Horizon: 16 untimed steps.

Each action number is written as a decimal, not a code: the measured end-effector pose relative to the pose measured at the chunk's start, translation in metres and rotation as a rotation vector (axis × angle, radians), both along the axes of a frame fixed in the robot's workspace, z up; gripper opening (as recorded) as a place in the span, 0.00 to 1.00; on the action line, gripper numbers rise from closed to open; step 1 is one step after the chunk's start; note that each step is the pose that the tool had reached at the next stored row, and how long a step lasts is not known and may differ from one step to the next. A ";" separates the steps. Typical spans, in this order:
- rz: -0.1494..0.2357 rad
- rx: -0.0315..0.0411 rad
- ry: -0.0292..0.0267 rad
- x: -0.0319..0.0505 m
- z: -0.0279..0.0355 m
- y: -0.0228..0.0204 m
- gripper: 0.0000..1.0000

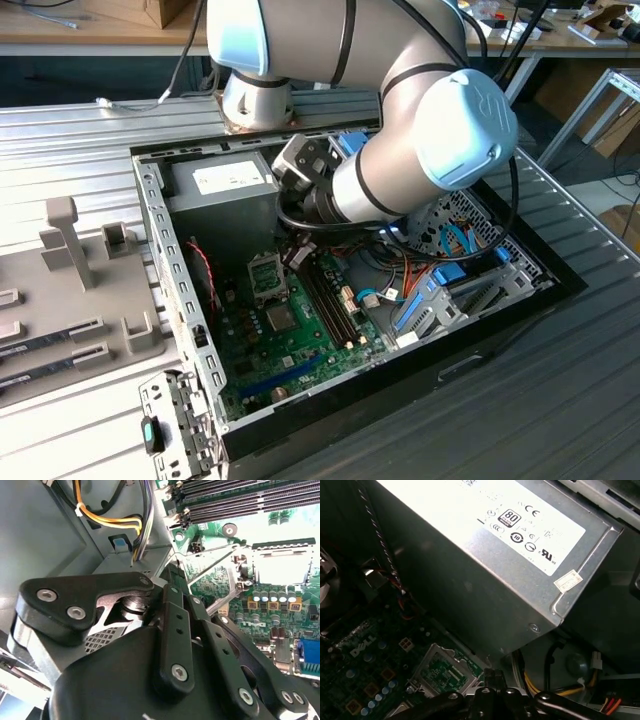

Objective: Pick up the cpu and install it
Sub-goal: 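Close the cpu cover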

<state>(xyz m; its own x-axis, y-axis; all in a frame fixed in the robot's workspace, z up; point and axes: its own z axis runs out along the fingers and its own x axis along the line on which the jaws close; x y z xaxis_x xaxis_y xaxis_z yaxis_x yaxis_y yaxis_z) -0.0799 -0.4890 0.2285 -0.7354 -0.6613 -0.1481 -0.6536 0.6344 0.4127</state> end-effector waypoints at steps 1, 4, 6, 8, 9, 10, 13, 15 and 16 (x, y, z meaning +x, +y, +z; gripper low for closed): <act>0.000 0.0000 0.0000 0.0000 0.0003 -0.0003 0.11; 0.000 0.0001 0.0000 0.0000 0.0017 -0.0016 0.11; 0.000 0.0002 -0.0001 0.0000 0.0032 -0.0025 0.11; 0.000 0.0001 0.0000 0.0000 0.0050 -0.0035 0.11; 0.000 0.0001 0.0000 0.0000 0.0060 -0.0042 0.11; 0.000 0.0000 0.0000 0.0000 0.0066 -0.0046 0.11; 0.000 0.0001 0.0000 0.0000 0.0091 -0.0075 0.11; 0.000 0.0000 0.0000 0.0000 0.0094 -0.0093 0.11; 0.000 0.0001 0.0000 0.0000 0.0094 -0.0103 0.11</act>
